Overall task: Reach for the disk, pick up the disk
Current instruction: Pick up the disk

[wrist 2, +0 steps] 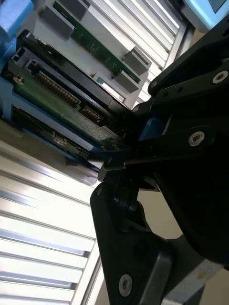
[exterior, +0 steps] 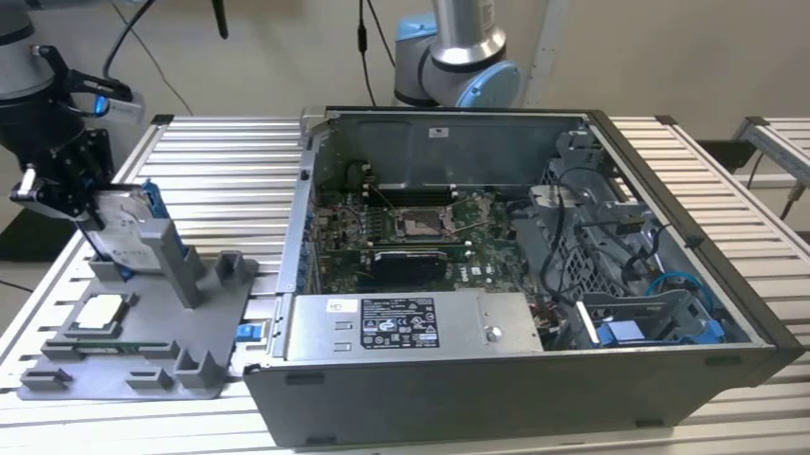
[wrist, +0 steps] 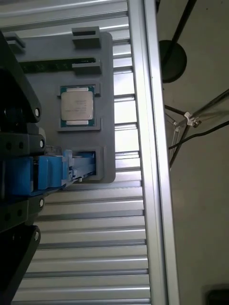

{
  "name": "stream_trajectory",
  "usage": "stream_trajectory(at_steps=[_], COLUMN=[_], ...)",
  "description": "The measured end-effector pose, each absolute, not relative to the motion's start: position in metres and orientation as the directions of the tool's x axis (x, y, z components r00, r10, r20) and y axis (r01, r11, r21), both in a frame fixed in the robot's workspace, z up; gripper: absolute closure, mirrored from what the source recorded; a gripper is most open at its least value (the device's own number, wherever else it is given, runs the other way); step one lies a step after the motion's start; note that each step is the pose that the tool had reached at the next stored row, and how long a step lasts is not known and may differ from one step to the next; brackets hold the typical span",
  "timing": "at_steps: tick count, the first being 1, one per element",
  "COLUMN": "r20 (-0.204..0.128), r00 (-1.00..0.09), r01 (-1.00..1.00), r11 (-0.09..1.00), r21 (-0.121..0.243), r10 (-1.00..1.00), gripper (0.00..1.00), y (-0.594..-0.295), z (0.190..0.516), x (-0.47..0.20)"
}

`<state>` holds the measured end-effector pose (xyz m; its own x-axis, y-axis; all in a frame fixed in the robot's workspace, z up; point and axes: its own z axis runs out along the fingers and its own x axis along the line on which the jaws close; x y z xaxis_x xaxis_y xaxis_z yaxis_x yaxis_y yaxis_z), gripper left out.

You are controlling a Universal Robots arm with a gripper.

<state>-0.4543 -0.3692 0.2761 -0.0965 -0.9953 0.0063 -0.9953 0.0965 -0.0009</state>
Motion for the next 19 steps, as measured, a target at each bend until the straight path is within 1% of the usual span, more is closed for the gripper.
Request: stream_trajectory(at_steps=[19], r20=[0.006], r00=[-0.096], r01=[-0.995], r11=[0.096], r21=[-0.001], r10=[-0.995], gripper=[1.0], y=[-0.369], z=[0.309], x=[-0.454])
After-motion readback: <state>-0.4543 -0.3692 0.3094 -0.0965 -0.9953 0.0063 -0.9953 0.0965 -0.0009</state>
